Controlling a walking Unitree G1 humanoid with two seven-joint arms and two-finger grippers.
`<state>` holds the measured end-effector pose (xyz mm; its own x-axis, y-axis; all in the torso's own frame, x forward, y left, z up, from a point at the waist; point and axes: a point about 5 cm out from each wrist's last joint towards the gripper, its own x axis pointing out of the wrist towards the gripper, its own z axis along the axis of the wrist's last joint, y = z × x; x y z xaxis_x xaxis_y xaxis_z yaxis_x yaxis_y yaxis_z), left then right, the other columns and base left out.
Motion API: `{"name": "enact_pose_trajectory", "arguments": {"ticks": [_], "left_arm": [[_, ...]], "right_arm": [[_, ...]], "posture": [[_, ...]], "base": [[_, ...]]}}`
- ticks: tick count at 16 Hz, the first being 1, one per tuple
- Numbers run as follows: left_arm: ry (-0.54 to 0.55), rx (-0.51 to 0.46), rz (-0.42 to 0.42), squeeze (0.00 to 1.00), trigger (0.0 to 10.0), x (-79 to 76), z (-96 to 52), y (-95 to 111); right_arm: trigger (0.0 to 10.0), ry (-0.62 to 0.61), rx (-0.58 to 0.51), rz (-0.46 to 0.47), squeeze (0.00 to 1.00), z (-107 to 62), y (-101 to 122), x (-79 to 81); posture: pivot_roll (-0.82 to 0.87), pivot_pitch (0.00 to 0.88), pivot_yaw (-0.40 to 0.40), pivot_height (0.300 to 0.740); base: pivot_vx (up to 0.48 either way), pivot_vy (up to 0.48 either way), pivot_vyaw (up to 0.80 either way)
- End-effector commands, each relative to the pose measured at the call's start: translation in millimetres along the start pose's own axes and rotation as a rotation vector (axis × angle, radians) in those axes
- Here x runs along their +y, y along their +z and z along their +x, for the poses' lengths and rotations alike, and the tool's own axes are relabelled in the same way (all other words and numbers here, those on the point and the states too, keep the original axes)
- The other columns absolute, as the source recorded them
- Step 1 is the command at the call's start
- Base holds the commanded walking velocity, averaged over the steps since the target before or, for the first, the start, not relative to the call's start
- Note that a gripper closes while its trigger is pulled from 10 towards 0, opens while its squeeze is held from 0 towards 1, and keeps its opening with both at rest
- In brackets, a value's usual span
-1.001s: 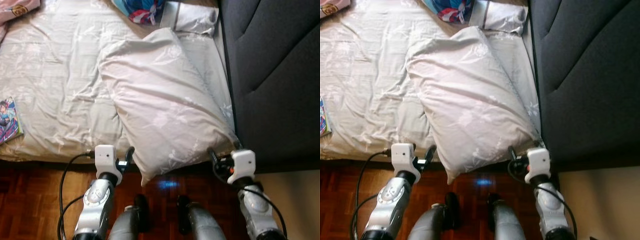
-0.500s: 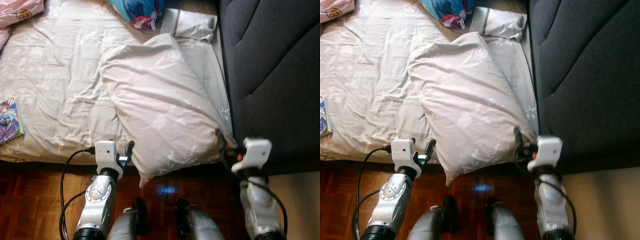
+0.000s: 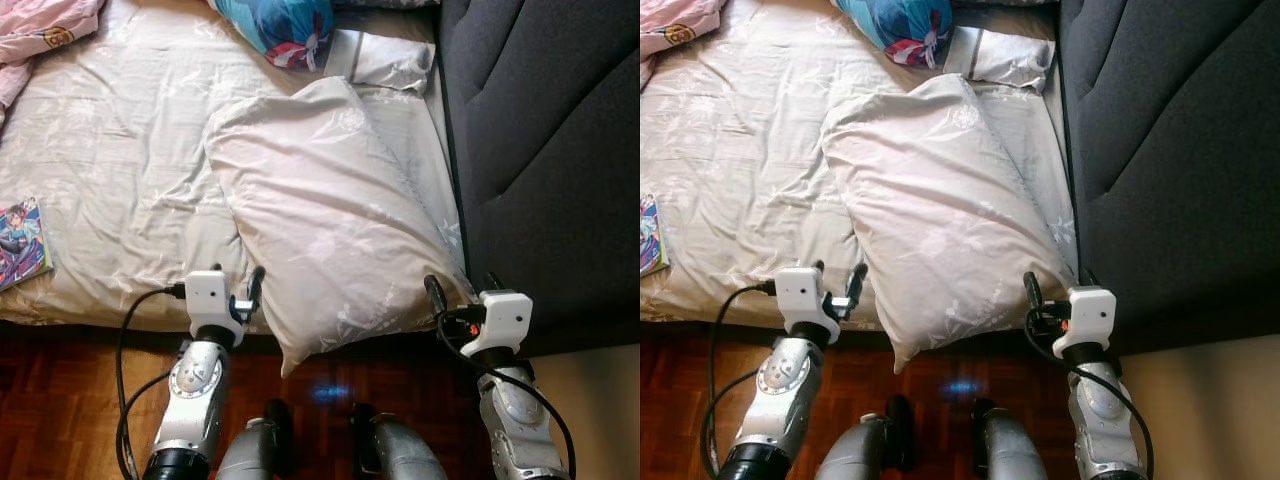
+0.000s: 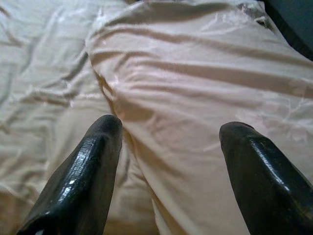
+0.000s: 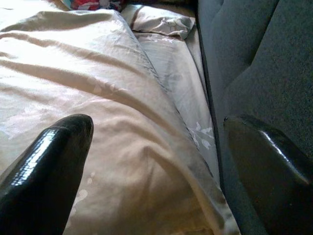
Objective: Clean up the room
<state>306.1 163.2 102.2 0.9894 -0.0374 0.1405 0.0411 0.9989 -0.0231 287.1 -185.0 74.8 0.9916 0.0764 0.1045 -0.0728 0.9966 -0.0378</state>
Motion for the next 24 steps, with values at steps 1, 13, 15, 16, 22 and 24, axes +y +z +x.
{"name": "enact_pose_trajectory", "arguments": {"ticks": [1,13,15,16,22,24], "left_arm": [[0.019,0.023,0.020,0.00,10.0,7.4,-7.9,-7.9],[0.034,0.022,0.045,0.00,10.0,13.3,-0.9,-8.6],[0.033,0.025,0.042,0.00,10.0,12.7,-1.9,-10.0],[0.031,0.027,0.040,0.00,10.0,11.8,-2.5,-10.7],[0.018,0.038,0.034,0.00,10.0,8.2,-6.0,-13.8],[0.012,0.047,0.029,0.00,10.0,7.7,-9.0,-15.5]], "right_arm": [[10.0,-0.013,0.029,0.002,0.00,-5.1,-5.9,-2.3],[10.0,-0.074,-0.007,0.023,0.00,5.1,1.7,-7.8],[10.0,-0.073,-0.001,0.020,0.00,3.8,0.9,-7.9],[10.0,-0.074,0.010,0.015,0.00,3.3,-0.3,-8.8],[10.0,-0.047,0.042,0.005,0.00,0.8,-5.1,-5.6],[10.0,-0.039,0.046,0.000,0.00,-1.3,-6.6,-4.3]], "posture": [[-0.03,0.277,-0.020,0.740],[-0.03,0.186,-0.003,0.740],[-0.03,0.189,-0.003,0.740],[-0.03,0.193,-0.003,0.740],[-0.03,0.218,-0.006,0.720],[-0.03,0.224,-0.005,0.720]], "base": [[0.000,0.000,0.00],[0.000,0.000,0.00],[0.000,0.000,0.00],[0.000,0.000,0.00],[0.000,0.000,0.00],[0.000,0.000,0.00]]}}
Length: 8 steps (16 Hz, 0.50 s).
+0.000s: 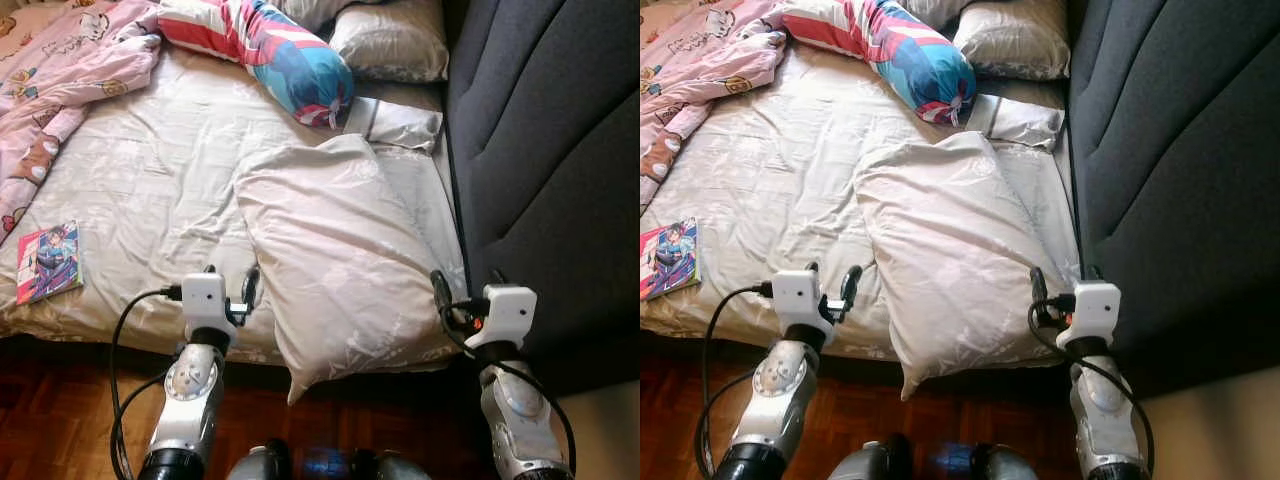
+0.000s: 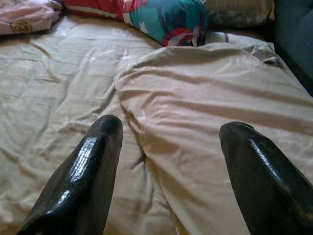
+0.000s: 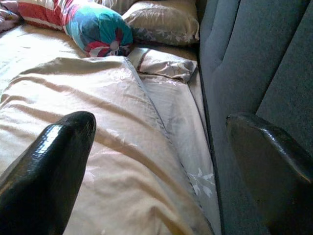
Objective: Clean up the room
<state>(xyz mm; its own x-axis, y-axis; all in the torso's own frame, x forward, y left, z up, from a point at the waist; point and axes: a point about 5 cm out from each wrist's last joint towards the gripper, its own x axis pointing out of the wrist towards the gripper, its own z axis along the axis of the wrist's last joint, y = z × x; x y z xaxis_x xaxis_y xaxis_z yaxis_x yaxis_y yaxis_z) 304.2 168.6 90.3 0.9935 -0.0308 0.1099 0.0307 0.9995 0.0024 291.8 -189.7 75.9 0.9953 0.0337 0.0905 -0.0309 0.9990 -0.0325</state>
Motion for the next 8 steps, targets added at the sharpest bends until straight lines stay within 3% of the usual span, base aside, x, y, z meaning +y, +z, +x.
{"name": "enact_pose_trajectory", "arguments": {"ticks": [1,8], "left_arm": [[0.004,0.016,0.003,0.00,10.0,2.1,-5.8,-4.6],[-0.007,0.028,-0.008,0.00,10.0,-0.6,-8.8,-6.8]], "right_arm": [[10.0,-0.001,0.036,0.000,0.00,-6.0,-8.1,0.2],[10.0,0.013,0.045,0.011,0.00,-9.2,-11.2,3.7]], "posture": [[-0.03,0.223,-0.005,0.720],[-0.03,0.226,-0.001,0.686]], "base": [[0.000,0.000,0.00],[0.000,0.000,0.00]]}}
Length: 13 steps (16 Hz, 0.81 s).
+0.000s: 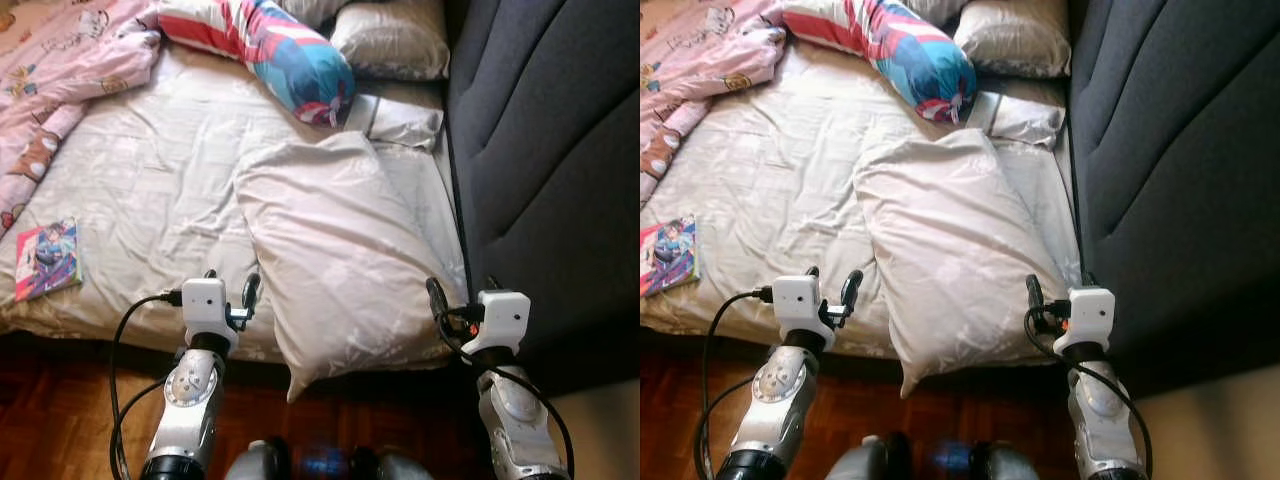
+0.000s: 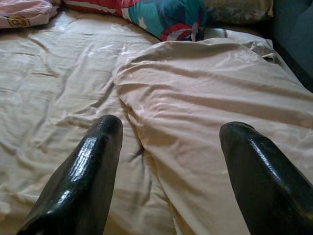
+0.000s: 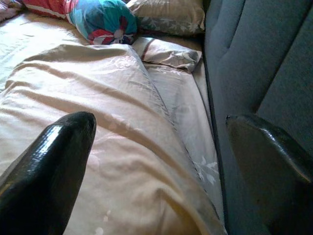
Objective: Clean up the room
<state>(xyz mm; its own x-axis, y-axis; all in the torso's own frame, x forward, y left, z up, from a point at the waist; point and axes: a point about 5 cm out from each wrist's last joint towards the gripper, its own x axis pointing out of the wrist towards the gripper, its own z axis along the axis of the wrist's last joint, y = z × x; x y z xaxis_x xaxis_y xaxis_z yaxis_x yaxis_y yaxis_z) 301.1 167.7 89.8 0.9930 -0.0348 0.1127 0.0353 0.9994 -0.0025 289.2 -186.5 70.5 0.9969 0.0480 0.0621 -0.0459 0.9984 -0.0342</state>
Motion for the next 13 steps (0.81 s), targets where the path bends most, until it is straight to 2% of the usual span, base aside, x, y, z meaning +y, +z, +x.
{"name": "enact_pose_trajectory", "arguments": {"ticks": [1,9,13], "left_arm": [[-0.006,0.036,-0.007,0.00,10.0,-0.3,-6.2,-7.5],[-0.030,0.043,-0.030,0.00,10.0,-4.9,-7.5,-6.6],[-0.037,0.050,-0.032,0.00,10.0,-5.0,-7.3,-6.2]], "right_arm": [[10.0,-0.004,0.043,-0.002,0.00,-6.6,-9.4,-0.1],[10.0,0.013,0.070,0.005,0.00,-6.9,-11.8,3.1],[10.0,0.008,0.051,0.025,0.00,-7.2,-10.7,5.1]], "posture": [[-0.03,0.226,-0.002,0.686],[-0.03,0.253,-0.005,0.686],[-0.02,0.257,-0.001,0.661]], "base": [[0.000,0.000,0.00],[0.000,0.000,0.00],[0.000,0.000,0.00]]}}
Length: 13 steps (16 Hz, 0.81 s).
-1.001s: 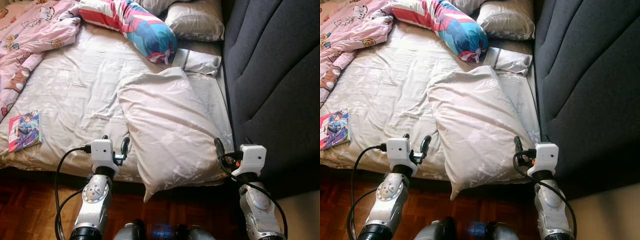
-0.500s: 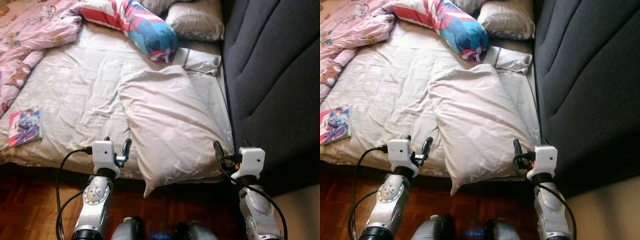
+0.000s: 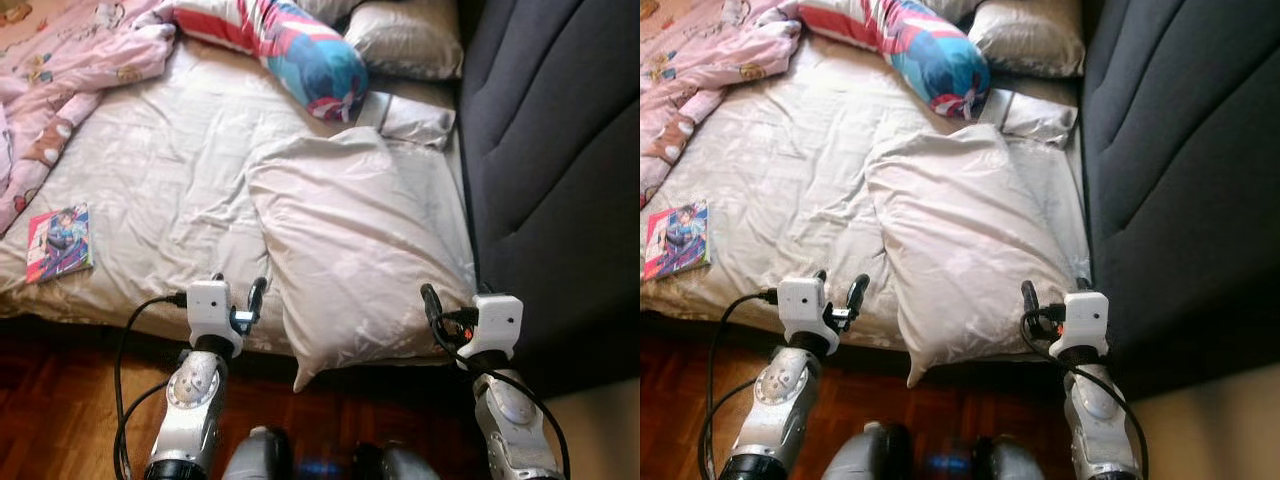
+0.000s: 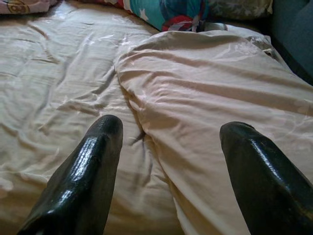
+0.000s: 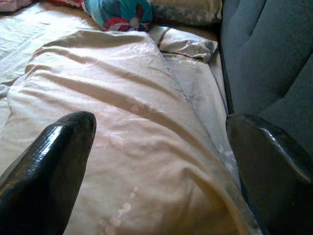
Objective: Clean up the room
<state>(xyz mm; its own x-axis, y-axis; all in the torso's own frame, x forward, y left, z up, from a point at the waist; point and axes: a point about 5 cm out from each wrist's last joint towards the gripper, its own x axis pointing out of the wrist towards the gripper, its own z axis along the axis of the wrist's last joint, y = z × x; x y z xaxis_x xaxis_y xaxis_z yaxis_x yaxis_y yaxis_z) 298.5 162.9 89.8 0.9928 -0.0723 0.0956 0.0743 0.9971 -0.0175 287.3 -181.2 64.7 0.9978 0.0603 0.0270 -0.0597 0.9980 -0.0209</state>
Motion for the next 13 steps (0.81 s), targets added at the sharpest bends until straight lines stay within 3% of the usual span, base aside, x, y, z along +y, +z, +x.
{"name": "enact_pose_trajectory", "arguments": {"ticks": [1,13], "left_arm": [[-0.001,0.034,-0.014,0.00,10.0,-0.3,-4.8,-6.5],[-0.019,0.059,-0.014,0.00,10.0,-1.1,-5.4,-5.9]], "right_arm": [[10.0,-0.004,0.020,0.005,0.00,-4.9,-5.6,-0.4],[10.0,-0.002,0.050,0.005,0.00,-6.9,-11.4,3.2]], "posture": [[-0.02,0.258,0.000,0.661],[-0.01,0.273,0.009,0.661]], "base": [[0.000,0.000,0.00],[0.021,0.000,0.00]]}}
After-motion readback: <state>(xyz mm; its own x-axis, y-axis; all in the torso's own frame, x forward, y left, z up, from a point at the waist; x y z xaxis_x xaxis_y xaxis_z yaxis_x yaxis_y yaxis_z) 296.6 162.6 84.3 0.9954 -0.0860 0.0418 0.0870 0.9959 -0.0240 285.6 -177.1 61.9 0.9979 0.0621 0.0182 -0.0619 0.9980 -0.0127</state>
